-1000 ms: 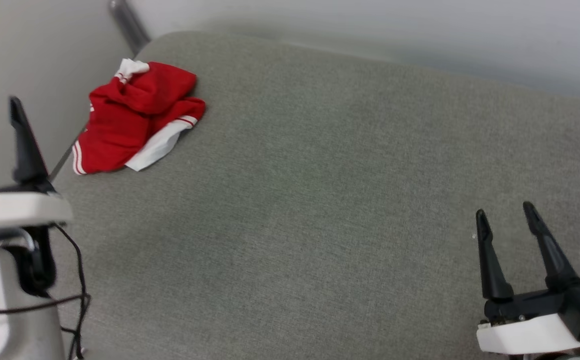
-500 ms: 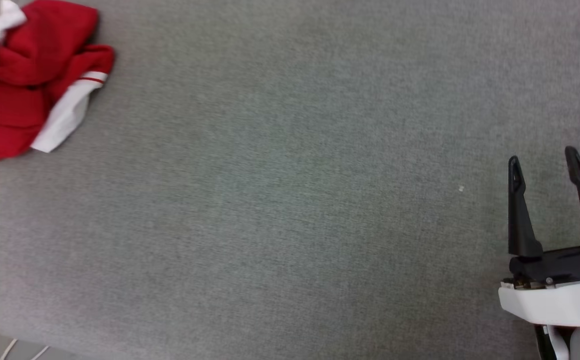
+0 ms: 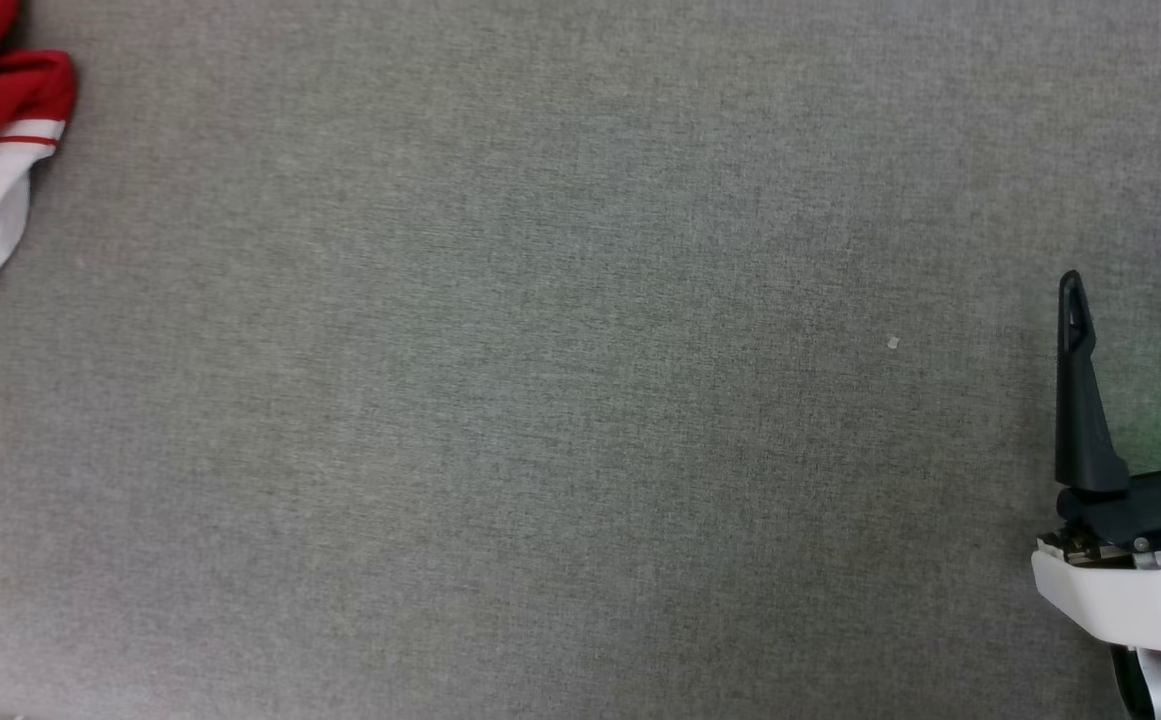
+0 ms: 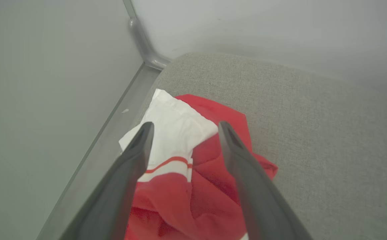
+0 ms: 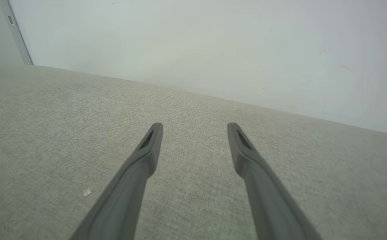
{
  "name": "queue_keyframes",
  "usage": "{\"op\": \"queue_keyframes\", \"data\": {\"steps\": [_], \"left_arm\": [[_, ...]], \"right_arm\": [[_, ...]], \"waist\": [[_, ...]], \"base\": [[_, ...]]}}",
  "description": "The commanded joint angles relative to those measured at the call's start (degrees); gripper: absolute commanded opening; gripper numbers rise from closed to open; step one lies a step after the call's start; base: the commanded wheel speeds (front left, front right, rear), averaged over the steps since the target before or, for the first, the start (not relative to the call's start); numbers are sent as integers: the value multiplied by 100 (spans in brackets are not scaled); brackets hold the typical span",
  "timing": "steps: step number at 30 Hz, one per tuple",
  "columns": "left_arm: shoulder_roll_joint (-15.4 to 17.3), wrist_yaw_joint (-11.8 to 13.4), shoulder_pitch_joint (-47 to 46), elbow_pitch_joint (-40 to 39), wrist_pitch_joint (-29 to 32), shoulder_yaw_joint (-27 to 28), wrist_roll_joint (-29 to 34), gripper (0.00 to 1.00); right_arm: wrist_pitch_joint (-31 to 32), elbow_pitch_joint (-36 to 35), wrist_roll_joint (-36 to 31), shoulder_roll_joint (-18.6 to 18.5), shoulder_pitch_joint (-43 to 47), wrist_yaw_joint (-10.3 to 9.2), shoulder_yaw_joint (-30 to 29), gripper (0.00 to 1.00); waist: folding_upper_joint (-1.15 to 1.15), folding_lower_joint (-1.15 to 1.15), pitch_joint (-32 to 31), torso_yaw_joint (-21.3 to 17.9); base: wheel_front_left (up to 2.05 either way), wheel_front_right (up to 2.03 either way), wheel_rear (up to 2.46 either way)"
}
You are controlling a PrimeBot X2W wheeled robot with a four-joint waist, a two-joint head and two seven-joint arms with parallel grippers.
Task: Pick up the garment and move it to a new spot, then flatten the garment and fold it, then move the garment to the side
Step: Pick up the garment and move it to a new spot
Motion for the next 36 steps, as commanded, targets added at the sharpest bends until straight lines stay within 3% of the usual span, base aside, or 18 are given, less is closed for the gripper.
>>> {"op": "queue_keyframes", "data": {"steps": [1, 8, 16, 17, 18, 20, 21, 36], "left_arm": [[43, 2, 76, 18, 110, -51, -92, 100], [184, 2, 388, 87, 1419, -484, -1139, 100], [-136, 0, 701, 378, 1768, -892, -1548, 100], [-168, 0, 717, 407, 1767, -928, -1575, 91], [-193, 1, 719, 420, 1752, -963, -1609, 46], [-220, 0, 702, 434, 1735, -1023, -1672, 8], [-223, -1, 690, 426, 1731, -1062, -1687, 0], [709, 0, -60, -585, 664, -1710, -1160, 0]], "right_arm": [[-12, -35, -30, -43, -81, -4, 2, 100], [-12, -156, -109, -101, -77, -4, -16, 100], [-13, -185, -130, -143, -129, -4, -31, 100], [-12, -172, -134, -143, -130, -4, -32, 100], [-12, -158, -138, -139, -135, -4, -35, 100], [-12, -134, -145, -131, -143, -4, -25, 100], [-13, -122, -149, -126, -151, -3, -14, 100], [-13, 192, 71, 73, -103, -4, 192, 100]], "waist": [[0, -1, 65, -41], [0, -1, 316, -121], [0, -1, 495, -154], [0, -1, 498, -155], [0, -1, 499, -154], [0, -1, 491, -149], [0, -1, 477, -146], [0, -1, -682, -236]], "base": [[0, 0, 0], [0, 0, 0], [0, 0, 0], [0, 0, 0], [0, 0, 0], [0, 0, 0], [0, 0, 0], [0, 0, 0]]}}
